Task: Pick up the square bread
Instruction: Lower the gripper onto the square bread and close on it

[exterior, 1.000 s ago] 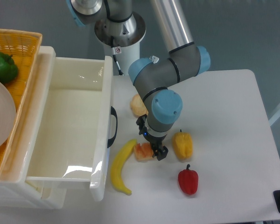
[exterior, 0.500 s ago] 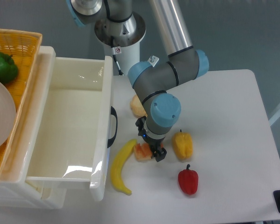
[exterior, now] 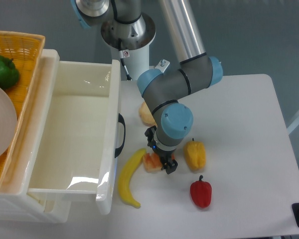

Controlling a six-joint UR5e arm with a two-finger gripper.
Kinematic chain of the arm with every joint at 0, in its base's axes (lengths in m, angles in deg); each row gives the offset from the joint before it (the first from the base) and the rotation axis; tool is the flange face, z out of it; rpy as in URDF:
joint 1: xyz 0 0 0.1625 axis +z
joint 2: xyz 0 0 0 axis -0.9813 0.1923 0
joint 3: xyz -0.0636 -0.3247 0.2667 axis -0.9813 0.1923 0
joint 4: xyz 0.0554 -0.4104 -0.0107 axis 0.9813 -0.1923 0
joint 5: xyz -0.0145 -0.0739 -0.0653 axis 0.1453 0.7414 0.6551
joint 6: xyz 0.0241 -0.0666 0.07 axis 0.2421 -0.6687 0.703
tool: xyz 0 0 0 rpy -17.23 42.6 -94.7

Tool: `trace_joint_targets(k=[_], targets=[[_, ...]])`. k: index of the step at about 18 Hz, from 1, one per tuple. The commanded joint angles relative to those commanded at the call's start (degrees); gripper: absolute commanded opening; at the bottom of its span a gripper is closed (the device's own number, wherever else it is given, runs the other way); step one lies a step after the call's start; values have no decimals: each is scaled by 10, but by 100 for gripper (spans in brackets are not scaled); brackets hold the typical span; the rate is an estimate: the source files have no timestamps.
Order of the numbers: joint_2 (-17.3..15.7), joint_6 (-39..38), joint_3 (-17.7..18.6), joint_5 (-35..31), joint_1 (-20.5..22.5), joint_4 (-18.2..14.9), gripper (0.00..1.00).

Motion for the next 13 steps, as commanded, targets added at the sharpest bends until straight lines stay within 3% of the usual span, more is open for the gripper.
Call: trace_joint_targets(k=[10,13], targets=[[8,-5,-8,-1,-1,1,100],[8,-10,-9,-1,0,0,87]])
